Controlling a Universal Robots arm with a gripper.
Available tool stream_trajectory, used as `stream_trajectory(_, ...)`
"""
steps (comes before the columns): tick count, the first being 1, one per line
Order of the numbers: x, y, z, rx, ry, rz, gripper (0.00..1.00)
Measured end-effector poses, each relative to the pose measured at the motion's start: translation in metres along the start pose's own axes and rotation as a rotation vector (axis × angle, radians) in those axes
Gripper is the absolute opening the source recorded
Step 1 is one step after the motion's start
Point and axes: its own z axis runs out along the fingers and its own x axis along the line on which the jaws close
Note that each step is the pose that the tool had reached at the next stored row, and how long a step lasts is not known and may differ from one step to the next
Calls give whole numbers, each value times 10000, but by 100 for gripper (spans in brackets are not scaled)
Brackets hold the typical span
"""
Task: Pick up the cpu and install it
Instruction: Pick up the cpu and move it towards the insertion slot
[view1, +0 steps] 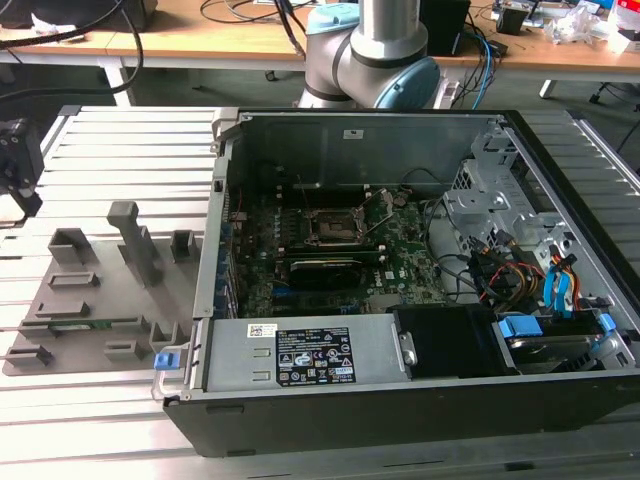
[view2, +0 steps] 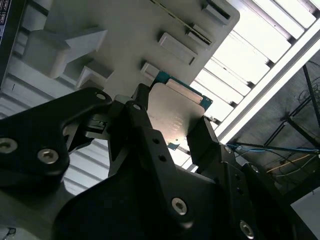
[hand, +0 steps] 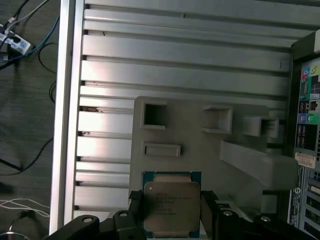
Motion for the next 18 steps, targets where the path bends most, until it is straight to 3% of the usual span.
stream_trajectory(9, -12, -1, -250, 0, 0, 0, 55)
stream_trajectory(11, -16, -3, -346, 0, 1, 0, 55)
stream_trajectory(13, -18, -4, -384, 0, 0, 0, 55)
stream_trajectory(18, -26, -4, -549, 0, 0, 0, 55)
